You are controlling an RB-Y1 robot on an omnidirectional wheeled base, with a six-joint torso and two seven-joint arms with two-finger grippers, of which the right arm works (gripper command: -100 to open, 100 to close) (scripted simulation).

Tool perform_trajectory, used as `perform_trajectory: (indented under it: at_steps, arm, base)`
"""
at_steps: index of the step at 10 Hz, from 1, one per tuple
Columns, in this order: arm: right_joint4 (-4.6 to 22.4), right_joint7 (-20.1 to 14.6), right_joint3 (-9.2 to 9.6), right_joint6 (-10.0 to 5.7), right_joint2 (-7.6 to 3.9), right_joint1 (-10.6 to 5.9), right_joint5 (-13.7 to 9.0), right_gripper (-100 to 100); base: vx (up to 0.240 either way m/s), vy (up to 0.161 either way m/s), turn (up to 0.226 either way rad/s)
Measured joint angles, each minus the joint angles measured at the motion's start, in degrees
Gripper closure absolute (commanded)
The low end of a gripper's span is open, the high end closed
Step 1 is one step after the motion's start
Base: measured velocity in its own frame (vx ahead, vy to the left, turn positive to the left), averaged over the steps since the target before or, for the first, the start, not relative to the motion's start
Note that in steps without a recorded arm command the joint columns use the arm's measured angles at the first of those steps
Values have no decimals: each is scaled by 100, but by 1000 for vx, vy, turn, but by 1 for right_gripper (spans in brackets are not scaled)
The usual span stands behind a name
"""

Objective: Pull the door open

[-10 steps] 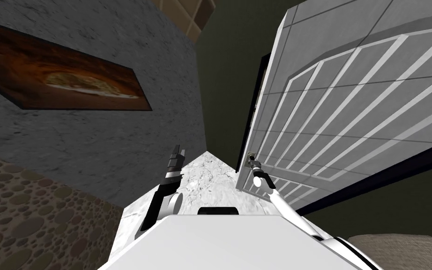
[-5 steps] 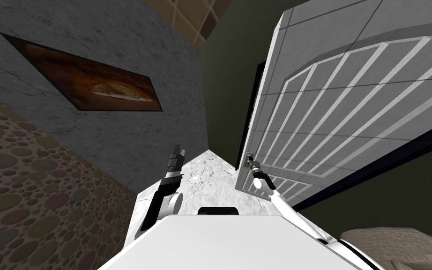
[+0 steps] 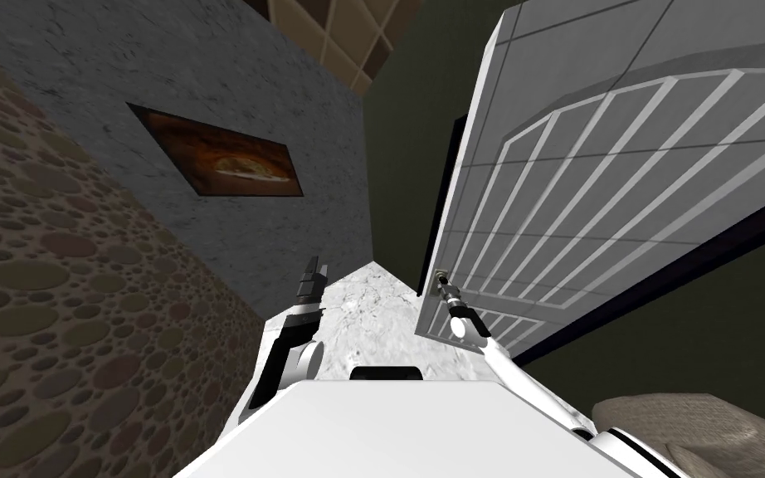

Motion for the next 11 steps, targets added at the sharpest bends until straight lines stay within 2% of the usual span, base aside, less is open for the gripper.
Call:
perform_trajectory:
  at_steps: [3, 4, 7, 11]
  arm:
    - [-133, -144, 188, -22, -135, 81, 14, 100]
    - [-126, -156, 213, -14, -131, 96, 17, 100]
    - [-251, -279, 330, -59, -290, 167, 20, 100]
    - [-425, -501, 601, -153, -520, 293, 55, 100]
  base:
    - [-173, -48, 71]
    - [-129, -31, 89]
    - [-202, -66, 108]
    - [-196, -63, 103]
